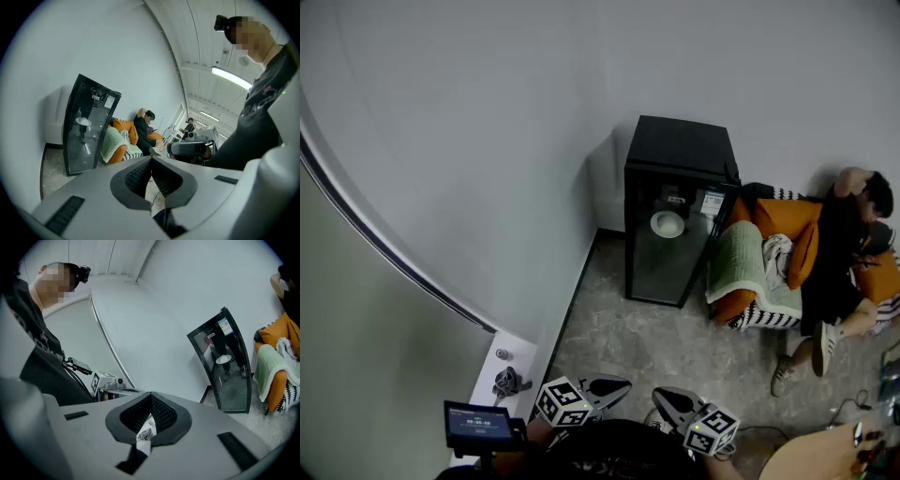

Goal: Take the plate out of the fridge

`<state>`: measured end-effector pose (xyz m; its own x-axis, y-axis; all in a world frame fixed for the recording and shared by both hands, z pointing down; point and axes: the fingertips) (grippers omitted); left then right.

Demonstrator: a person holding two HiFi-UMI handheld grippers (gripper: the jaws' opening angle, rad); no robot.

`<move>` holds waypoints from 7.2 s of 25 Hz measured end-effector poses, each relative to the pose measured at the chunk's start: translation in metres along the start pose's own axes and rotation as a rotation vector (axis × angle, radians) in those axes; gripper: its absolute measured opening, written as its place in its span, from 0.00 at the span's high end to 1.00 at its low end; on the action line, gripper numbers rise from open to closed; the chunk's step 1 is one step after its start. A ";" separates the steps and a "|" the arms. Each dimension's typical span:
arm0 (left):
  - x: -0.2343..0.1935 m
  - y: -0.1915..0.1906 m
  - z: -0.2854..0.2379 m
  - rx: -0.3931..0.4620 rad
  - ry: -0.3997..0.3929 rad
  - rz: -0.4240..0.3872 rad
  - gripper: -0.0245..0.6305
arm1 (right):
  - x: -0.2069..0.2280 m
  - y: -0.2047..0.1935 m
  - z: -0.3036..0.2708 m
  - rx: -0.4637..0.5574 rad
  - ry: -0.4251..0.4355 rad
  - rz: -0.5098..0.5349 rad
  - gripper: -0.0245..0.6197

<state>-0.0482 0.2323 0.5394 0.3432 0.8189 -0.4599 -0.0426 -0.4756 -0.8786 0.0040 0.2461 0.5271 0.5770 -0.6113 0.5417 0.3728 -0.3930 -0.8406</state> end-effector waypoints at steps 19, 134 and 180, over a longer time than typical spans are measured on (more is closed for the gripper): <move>-0.006 0.003 0.001 0.001 0.023 0.015 0.97 | -0.010 0.012 -0.004 0.013 0.049 0.001 0.96; -0.527 0.202 -0.195 -0.139 0.193 -0.365 0.81 | 0.167 0.088 -0.052 0.198 -0.519 -0.149 0.95; -0.452 0.159 -0.158 -0.221 0.064 -0.360 0.87 | 0.190 0.117 -0.109 0.137 -0.302 -0.093 0.95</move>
<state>-0.0621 -0.2640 0.6274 0.3572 0.9271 -0.1134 0.2910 -0.2258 -0.9297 0.0781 0.0093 0.5314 0.7174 -0.3377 0.6093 0.5167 -0.3288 -0.7905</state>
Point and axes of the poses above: the fingertips, and each gripper's own axes: z backward along the fingers, x to its right, y out of its top, and after that the axes turned 14 degrees about x, right-handed
